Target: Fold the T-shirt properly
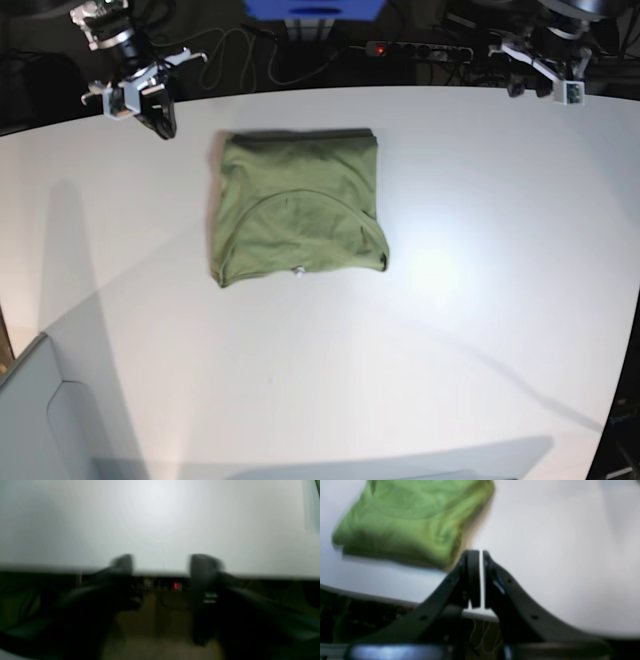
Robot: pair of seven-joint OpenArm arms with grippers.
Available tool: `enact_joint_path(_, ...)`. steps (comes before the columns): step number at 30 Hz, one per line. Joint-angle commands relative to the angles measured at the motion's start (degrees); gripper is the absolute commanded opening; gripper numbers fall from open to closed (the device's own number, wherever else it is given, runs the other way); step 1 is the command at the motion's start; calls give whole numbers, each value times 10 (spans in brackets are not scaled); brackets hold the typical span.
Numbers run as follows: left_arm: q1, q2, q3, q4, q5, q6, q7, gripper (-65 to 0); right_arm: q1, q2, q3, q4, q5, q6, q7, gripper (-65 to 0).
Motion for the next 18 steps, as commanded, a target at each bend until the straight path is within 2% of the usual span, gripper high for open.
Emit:
enact_joint_path(1,17,0,1,14,-8,3,-8,-467,-19,0,7,11,7,2,18,-650)
enact_joint_path(4,46,13,21,11,-7,3,-8,-650,-64,-13,7,11,7,1,20,-650)
enact_joint_path(10,50,12,78,-105,-7,4,-13,-650,-98,-9,7,-35,33,1,20,-650)
enact_joint_path(13,28,11,92,-194,-7,4,-24,-650,-103,17,0,-90,50,1,20,-650)
enact_joint_path(15,14,0,101,-252,-7,4,-55,-650,-98,27,-8,-139,51,1,20,-650)
enact_joint_path(18,-3,-28,136,-342,10,5,-131,-650,-69,31,-16,-231,51,1,20,-650)
